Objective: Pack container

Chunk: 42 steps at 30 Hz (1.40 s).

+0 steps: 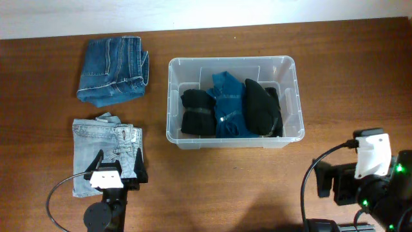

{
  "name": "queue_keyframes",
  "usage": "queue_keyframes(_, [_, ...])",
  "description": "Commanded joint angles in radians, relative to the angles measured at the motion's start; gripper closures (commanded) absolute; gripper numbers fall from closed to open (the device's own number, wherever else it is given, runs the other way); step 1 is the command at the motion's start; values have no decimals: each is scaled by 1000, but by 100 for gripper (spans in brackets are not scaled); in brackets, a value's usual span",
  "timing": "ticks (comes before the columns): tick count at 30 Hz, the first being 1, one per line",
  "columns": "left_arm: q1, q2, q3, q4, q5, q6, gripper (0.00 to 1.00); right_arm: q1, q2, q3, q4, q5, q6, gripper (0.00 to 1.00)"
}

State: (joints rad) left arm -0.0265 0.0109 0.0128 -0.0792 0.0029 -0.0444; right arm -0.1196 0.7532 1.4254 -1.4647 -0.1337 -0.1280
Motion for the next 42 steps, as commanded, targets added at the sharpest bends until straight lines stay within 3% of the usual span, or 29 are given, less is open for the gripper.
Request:
queue_keyframes(1, [-3, -5, -4, -4, 0, 19, 1, 8, -10, 16, 6, 94, 43, 2])
queue_keyframes(9, [-3, -5, -3, -4, 14, 11, 1, 8, -9, 16, 3, 130, 43, 2])
queue_keyframes(14, [-3, -4, 32, -16, 179, 11, 1, 8, -9, 16, 3, 131, 43, 2])
queue_keyframes(20, [-3, 62, 203, -167, 188, 16, 1, 8, -9, 16, 3, 131, 43, 2])
queue_keyframes(25, [-3, 305, 496, -375, 66, 76, 1, 8, -9, 16, 3, 131, 43, 2])
queue_keyframes(30, [-3, 709, 883, -683, -141, 155, 1, 8, -9, 16, 3, 131, 43, 2])
queue_keyframes(37, [-3, 1080, 1236, -759, -164, 154, 1, 8, -9, 16, 3, 131, 43, 2])
queue_keyframes(42, [-3, 1214, 1300, -850, -131, 146, 1, 8, -9, 16, 3, 131, 43, 2])
